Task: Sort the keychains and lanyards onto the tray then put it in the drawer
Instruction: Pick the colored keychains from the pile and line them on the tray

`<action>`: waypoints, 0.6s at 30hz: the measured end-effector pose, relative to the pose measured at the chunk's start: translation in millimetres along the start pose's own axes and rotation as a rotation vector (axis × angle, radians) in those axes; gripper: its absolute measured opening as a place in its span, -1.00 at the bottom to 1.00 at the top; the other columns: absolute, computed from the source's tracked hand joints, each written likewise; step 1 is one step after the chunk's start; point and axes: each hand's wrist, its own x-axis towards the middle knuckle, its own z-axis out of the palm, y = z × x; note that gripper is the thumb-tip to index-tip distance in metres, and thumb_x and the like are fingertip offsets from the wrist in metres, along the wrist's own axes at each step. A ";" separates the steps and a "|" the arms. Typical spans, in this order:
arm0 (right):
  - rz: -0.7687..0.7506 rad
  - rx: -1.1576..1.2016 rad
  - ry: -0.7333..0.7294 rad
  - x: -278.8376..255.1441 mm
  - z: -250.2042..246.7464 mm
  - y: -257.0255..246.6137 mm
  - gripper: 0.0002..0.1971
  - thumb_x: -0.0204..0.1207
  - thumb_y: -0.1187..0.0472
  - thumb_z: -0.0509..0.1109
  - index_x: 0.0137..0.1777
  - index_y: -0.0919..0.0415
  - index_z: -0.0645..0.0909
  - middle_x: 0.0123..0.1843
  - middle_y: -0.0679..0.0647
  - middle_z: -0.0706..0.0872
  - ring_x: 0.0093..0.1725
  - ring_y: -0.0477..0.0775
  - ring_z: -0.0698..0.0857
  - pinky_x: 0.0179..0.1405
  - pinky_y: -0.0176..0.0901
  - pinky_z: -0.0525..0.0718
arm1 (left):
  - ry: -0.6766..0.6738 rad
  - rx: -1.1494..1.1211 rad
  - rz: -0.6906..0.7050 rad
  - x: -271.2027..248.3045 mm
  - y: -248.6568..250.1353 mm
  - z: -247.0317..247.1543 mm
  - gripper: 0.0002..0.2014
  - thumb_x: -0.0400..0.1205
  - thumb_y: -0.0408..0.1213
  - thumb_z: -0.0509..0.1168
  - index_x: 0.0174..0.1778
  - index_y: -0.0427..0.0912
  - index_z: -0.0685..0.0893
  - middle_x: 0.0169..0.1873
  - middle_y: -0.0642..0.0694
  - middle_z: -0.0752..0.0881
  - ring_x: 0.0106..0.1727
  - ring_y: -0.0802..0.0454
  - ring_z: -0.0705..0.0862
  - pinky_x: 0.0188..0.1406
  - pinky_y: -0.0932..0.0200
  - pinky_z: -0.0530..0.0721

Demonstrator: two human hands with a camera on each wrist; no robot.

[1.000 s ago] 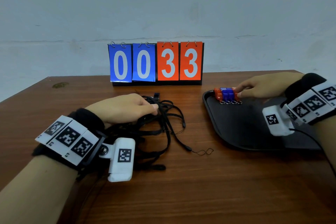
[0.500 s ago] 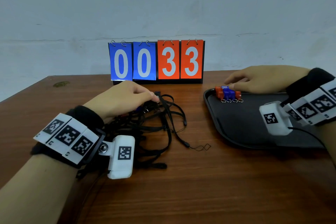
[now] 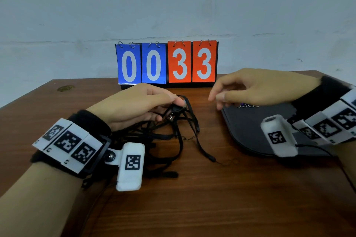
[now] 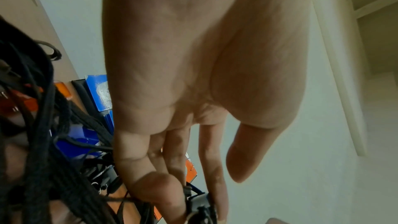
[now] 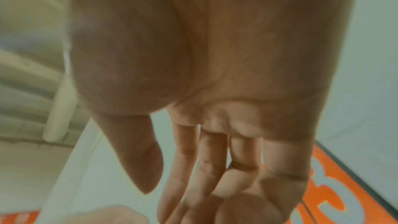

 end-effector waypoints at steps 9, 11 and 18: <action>-0.064 0.159 -0.265 -6.4 7.1 -18.1 -0.67 0.73 0.19 0.30 0.45 -0.09 0.57 0.30 -0.22 0.78 0.19 -0.11 0.80 0.21 -0.09 0.75 | -0.130 -0.049 0.042 -0.2 -2.8 0.5 -0.73 0.75 -0.30 0.29 0.29 -0.16 0.83 0.21 -0.08 0.84 0.21 0.01 0.78 0.28 0.11 0.76; -0.053 0.191 -0.281 -6.4 8.3 -17.5 -0.63 0.72 0.18 0.32 0.49 -0.14 0.54 0.37 -0.22 0.73 0.22 -0.12 0.79 0.24 -0.20 0.73 | -0.146 -0.076 0.048 -0.9 -2.3 1.2 -0.71 0.75 -0.42 0.27 0.31 -0.20 0.81 0.27 -0.17 0.81 0.31 -0.07 0.78 0.32 0.05 0.75; -0.071 0.221 -0.282 -4.3 10.3 -17.1 -0.55 0.69 0.17 0.35 0.54 -0.17 0.47 0.45 -0.23 0.65 0.27 -0.18 0.75 0.23 -0.34 0.65 | -0.176 -0.153 0.065 -3.5 0.4 4.0 -0.59 0.73 -0.64 0.17 0.37 -0.24 0.74 0.29 -0.22 0.80 0.33 -0.16 0.78 0.34 -0.03 0.73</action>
